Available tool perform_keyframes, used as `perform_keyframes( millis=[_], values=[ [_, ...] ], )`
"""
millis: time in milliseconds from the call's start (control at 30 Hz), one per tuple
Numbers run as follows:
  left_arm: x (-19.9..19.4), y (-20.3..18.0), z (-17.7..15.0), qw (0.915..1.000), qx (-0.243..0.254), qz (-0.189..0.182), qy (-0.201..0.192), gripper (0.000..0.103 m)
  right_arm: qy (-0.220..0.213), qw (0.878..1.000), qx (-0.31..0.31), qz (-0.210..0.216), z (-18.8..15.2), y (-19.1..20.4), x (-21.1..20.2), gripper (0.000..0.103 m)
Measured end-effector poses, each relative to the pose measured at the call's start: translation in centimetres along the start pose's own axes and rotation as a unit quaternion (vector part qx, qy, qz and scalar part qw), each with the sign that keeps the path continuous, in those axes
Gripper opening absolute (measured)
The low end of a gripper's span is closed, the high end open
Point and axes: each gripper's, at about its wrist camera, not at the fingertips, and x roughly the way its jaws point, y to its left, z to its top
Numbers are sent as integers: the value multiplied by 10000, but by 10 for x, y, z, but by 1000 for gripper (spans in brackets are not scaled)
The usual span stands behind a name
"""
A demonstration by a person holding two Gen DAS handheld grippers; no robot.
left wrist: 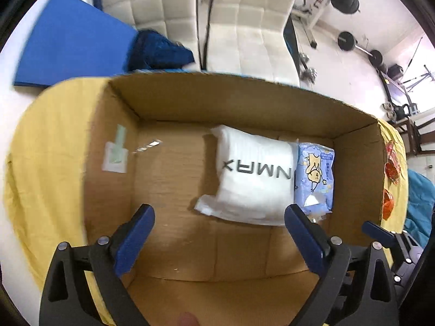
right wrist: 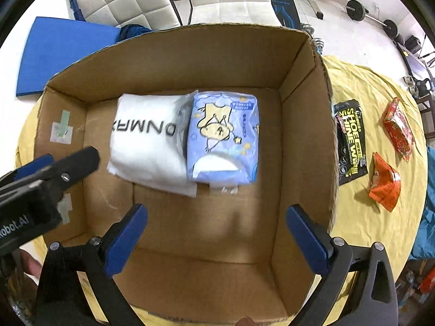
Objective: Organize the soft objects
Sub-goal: 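Open both tools to release the packs and lift away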
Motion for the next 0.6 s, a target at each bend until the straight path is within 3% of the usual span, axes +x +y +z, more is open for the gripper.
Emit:
perform_keyframes(
  millis=[267, 600],
  values=[
    [-38, 2, -37, 9974, 316, 253, -588, 98, -474, 9988, -55, -95, -36, 0, -44, 103],
    [-85, -7, -71, 9957, 251, 38, -896, 98, -1062, 9943, -95, 86, -86, -8, -112, 103]
  ],
)
